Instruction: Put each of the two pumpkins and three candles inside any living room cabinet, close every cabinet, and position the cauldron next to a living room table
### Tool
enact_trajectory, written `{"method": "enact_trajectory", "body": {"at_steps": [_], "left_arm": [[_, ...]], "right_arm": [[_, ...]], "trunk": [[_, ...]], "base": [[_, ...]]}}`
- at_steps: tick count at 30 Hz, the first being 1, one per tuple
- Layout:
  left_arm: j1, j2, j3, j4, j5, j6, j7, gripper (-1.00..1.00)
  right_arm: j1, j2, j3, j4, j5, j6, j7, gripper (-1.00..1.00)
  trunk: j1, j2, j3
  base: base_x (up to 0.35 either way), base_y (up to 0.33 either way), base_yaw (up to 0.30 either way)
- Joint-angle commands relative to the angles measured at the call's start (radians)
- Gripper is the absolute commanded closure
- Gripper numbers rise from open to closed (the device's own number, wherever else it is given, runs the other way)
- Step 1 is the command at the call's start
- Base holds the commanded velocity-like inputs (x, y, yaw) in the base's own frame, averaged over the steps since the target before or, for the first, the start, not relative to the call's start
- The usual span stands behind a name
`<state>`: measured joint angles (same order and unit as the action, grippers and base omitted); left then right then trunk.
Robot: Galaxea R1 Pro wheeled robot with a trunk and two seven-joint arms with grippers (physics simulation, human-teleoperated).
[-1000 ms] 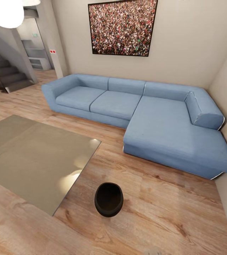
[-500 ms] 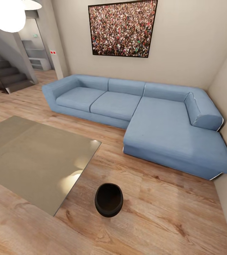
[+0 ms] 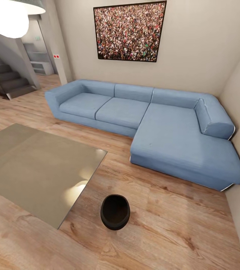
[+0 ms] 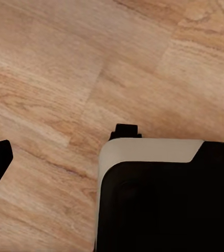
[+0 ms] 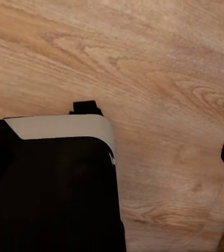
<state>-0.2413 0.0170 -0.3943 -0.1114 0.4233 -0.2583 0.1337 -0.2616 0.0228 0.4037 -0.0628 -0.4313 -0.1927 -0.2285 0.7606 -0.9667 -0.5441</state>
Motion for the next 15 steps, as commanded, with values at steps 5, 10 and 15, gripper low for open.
{"method": "enact_trajectory", "body": {"at_steps": [5, 10, 15], "left_arm": [[0.012, 0.002, -0.009, 0.004, 0.006, -0.018, 0.004, -1.00], [0.019, 0.003, -0.009, 0.016, 0.006, -0.025, 0.004, -1.00], [0.028, 0.003, -0.009, 0.032, 0.006, -0.027, 0.004, -1.00]], "right_arm": [[0.008, -0.001, 0.008, 0.010, -0.011, -0.008, -0.003, -1.00], [0.012, 0.000, 0.007, 0.014, -0.013, -0.010, -0.003, -1.00], [0.017, 0.002, 0.007, 0.018, -0.013, -0.010, -0.004, -1.00]], "trunk": [[-0.019, 0.035, 0.015], [-0.038, 0.070, 0.031], [-0.058, 0.105, 0.046]], "base": [[0.000, 0.000, 0.000], [0.000, 0.000, 0.000], [0.000, 0.000, 0.000]]}}
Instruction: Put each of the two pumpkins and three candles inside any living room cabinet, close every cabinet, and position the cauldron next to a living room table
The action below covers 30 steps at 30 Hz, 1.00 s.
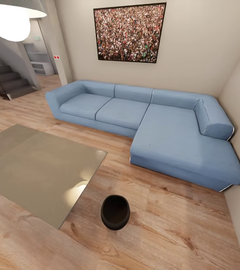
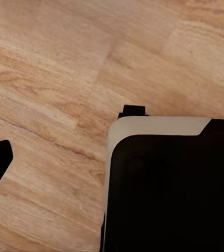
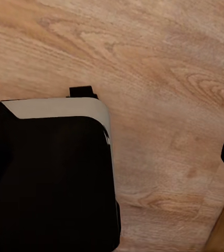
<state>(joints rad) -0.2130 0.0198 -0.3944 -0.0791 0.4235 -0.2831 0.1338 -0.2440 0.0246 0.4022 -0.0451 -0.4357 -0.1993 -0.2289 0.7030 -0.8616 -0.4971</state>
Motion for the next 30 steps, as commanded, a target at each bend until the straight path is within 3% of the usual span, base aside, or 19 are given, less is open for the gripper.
{"method": "enact_trajectory", "body": {"at_steps": [1, 12, 30], "left_arm": [[0.004, 0.000, -0.009, 0.000, 0.006, -0.002, 0.004, -1.00], [0.056, 0.000, -0.009, 0.004, 0.005, -0.002, 0.004, -1.00], [0.083, 0.000, -0.009, 0.004, 0.004, 0.000, 0.004, -1.00]], "right_arm": [[0.002, 0.001, 0.009, 0.004, -0.009, -0.003, -0.003, -1.00], [0.018, 0.000, 0.008, 0.020, -0.030, -0.003, -0.003, -1.00], [0.046, 0.001, 0.009, 0.021, -0.049, -0.029, -0.003, -1.00]], "trunk": [[-0.004, 0.007, 0.002], [-0.046, 0.084, 0.037], [-0.115, 0.210, 0.093]], "base": [[0.000, 0.000, 0.000], [0.000, 0.000, 0.000], [0.000, 0.000, 0.000]]}}
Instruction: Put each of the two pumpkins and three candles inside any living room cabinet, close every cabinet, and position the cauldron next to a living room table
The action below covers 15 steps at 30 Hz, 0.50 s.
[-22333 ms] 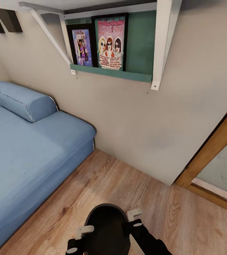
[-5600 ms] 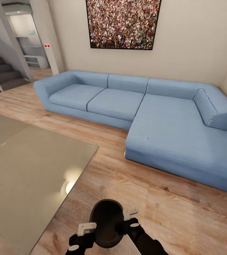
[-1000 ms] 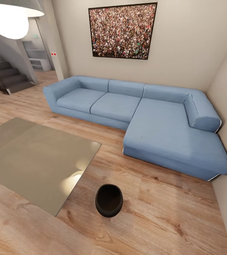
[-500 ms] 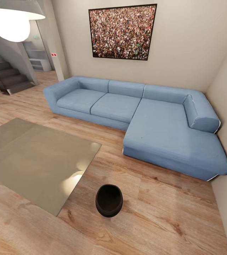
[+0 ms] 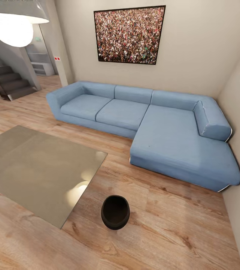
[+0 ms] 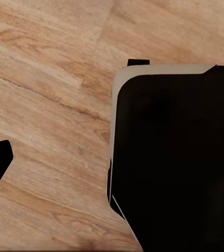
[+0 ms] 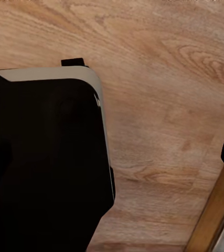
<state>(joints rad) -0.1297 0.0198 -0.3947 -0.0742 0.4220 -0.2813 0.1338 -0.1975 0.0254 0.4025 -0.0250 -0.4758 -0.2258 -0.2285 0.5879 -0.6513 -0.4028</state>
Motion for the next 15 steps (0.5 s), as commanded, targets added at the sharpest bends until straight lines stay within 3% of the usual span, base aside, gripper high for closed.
{"method": "enact_trajectory", "body": {"at_steps": [1, 15], "left_arm": [[0.002, 0.000, -0.009, 0.000, 0.006, -0.001, 0.004, -1.00], [0.013, -0.001, -0.009, 0.001, 0.002, 0.010, 0.006, -1.00]], "right_arm": [[0.000, 0.001, 0.009, 0.000, -0.009, -0.005, -0.003, -1.00], [0.010, 0.006, 0.010, 0.000, -0.009, -0.007, -0.003, -1.00]], "trunk": [[-0.004, 0.006, 0.002], [-0.057, 0.104, 0.046]], "base": [[0.000, 0.000, 0.000], [0.000, 0.000, 0.000]]}}
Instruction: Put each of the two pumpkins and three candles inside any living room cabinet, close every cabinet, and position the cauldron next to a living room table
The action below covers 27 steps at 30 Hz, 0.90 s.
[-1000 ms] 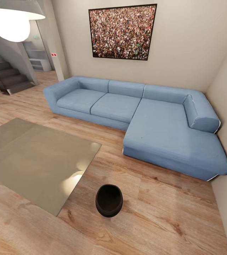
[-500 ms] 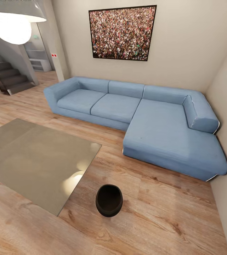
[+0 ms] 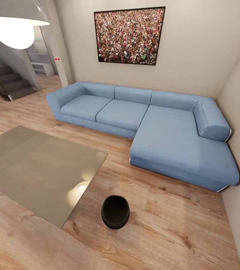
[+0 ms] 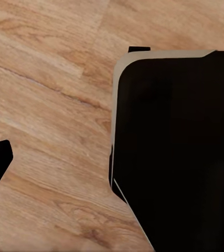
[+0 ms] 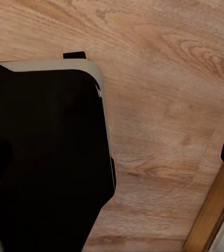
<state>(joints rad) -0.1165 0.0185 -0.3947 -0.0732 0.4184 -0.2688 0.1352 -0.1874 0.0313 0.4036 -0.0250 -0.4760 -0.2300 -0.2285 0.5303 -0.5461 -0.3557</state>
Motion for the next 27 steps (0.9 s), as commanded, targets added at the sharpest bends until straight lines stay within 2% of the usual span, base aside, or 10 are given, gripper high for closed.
{"method": "enact_trajectory", "body": {"at_steps": [1, 21, 27], "left_arm": [[0.000, 0.000, -0.009, 0.000, 0.006, -0.001, 0.004, -1.00], [0.000, 0.000, -0.019, -0.001, 0.000, -0.001, 0.004, -1.00], [0.000, 0.000, -0.021, -0.001, -0.001, -0.001, 0.005, -1.00]], "right_arm": [[0.000, 0.001, 0.009, 0.000, -0.009, -0.003, -0.003, -1.00], [0.009, -0.001, 0.008, 0.000, -0.009, -0.004, -0.002, -1.00], [0.009, 0.001, 0.007, -0.002, -0.010, -0.015, -0.002, -1.00]], "trunk": [[-0.004, 0.006, 0.002], [-0.080, 0.146, 0.065], [-0.080, 0.146, 0.066]], "base": [[0.000, 0.000, 0.000], [0.000, 0.000, 0.000], [0.000, 0.000, 0.000]]}}
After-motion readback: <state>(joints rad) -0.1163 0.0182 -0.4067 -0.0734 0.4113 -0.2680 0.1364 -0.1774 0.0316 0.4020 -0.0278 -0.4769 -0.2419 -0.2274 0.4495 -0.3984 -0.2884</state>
